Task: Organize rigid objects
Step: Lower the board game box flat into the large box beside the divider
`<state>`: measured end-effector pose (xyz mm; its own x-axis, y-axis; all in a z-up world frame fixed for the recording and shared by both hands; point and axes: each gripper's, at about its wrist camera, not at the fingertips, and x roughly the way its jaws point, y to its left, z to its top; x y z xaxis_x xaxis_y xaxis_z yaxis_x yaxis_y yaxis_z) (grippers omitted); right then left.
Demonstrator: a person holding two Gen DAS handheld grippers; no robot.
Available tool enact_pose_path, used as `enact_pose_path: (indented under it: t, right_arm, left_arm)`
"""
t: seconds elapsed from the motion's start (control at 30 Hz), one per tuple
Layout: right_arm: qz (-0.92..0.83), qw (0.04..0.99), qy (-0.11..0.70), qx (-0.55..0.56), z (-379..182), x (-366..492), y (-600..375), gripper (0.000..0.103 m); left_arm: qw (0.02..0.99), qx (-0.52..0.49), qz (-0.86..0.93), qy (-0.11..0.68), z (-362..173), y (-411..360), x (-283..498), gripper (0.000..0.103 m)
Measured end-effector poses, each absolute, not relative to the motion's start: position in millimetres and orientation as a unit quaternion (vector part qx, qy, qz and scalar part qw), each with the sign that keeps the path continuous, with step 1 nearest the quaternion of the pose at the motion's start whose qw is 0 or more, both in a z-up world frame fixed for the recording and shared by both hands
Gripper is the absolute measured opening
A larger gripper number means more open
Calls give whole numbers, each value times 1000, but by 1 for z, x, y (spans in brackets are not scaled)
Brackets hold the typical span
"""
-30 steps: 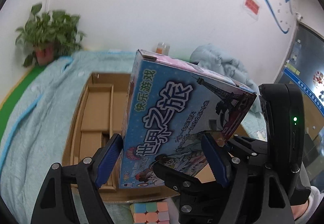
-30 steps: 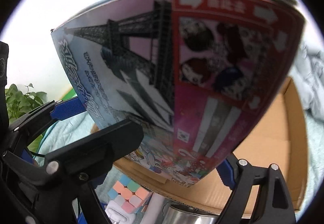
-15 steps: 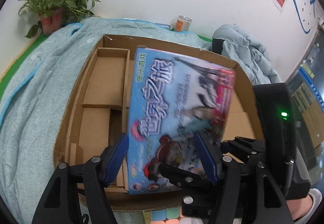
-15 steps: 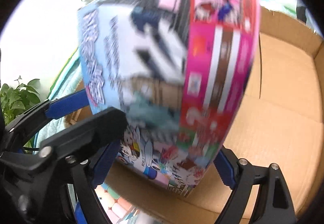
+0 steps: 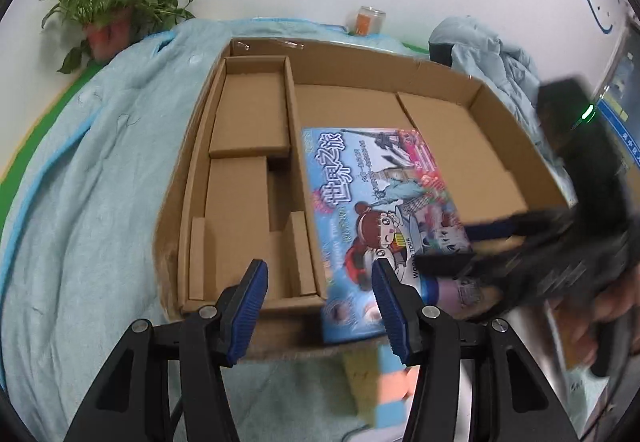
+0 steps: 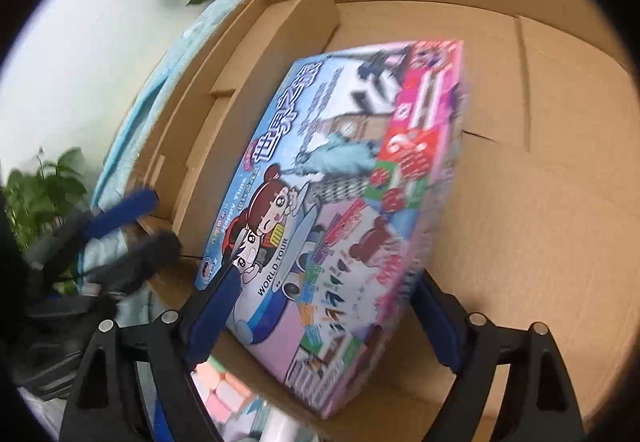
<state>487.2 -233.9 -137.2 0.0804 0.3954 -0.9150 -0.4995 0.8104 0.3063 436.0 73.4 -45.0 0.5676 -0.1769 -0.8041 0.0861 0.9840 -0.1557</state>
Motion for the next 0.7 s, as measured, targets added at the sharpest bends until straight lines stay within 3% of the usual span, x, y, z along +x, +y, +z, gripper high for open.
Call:
enact_pose_path:
  t: [0.27,0.7]
  right_arm:
    - [263,786,558,-45,-78,464,-284,88]
    - [228,769,589,-103,-45,503,-265,88]
  left_arm:
    - [880,-39,-54,469,-49,70,426,52]
    - [884,1,-44,465,-35,69,445,54]
